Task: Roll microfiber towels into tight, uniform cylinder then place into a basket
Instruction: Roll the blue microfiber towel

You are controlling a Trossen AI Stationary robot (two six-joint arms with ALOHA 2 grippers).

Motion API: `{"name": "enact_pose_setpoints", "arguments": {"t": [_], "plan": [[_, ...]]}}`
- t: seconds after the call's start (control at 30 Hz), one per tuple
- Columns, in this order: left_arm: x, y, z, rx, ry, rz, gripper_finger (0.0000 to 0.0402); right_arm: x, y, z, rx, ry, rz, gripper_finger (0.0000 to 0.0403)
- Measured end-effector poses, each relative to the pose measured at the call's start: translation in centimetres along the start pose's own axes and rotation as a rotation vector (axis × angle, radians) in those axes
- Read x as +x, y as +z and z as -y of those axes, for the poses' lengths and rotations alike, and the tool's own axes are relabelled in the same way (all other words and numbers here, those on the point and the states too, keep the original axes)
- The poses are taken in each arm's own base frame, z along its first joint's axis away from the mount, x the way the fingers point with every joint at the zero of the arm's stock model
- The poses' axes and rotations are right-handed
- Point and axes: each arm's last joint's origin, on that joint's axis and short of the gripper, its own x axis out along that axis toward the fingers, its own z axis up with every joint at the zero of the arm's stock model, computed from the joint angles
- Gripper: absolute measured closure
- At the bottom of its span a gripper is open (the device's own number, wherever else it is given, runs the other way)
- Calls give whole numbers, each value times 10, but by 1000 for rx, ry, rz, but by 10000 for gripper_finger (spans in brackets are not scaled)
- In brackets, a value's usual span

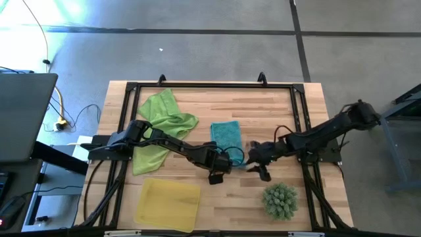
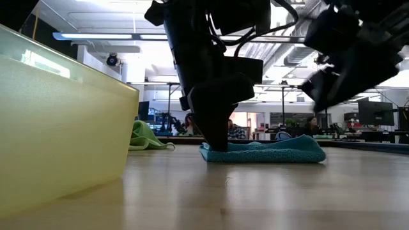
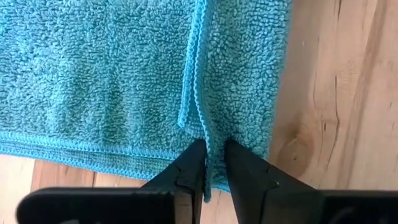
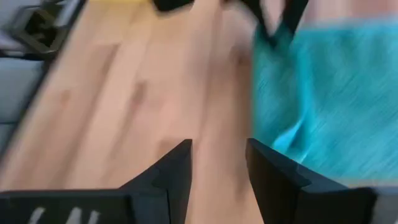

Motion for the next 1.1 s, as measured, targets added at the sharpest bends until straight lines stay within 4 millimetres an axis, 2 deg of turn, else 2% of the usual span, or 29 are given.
{"name": "enact_pose_setpoints", "arguments": {"t": [0.13,0.33,0.43,0.6,0.9,1.0,1.1], "plan": [[0,0,1,-6,-9,-3,346,14,-1,-2,-110,-90,25,270],[0,-1,4,9,-1,0,346,39,-13,1,-153,-84,-39,282],[0,-2,4,11,1,-2,346,47,-19,5,-135,-138,-70,286],[-1,-4,8,20,6,-1,346,49,-21,7,-110,-177,-70,277],[-2,-4,9,27,6,1,346,45,-20,-6,-123,-135,-49,217],[-2,-4,9,27,6,3,346,44,-19,-9,-159,-150,-36,214],[-1,-4,9,27,7,2,346,45,-21,-8,-188,-246,-36,218]]}}
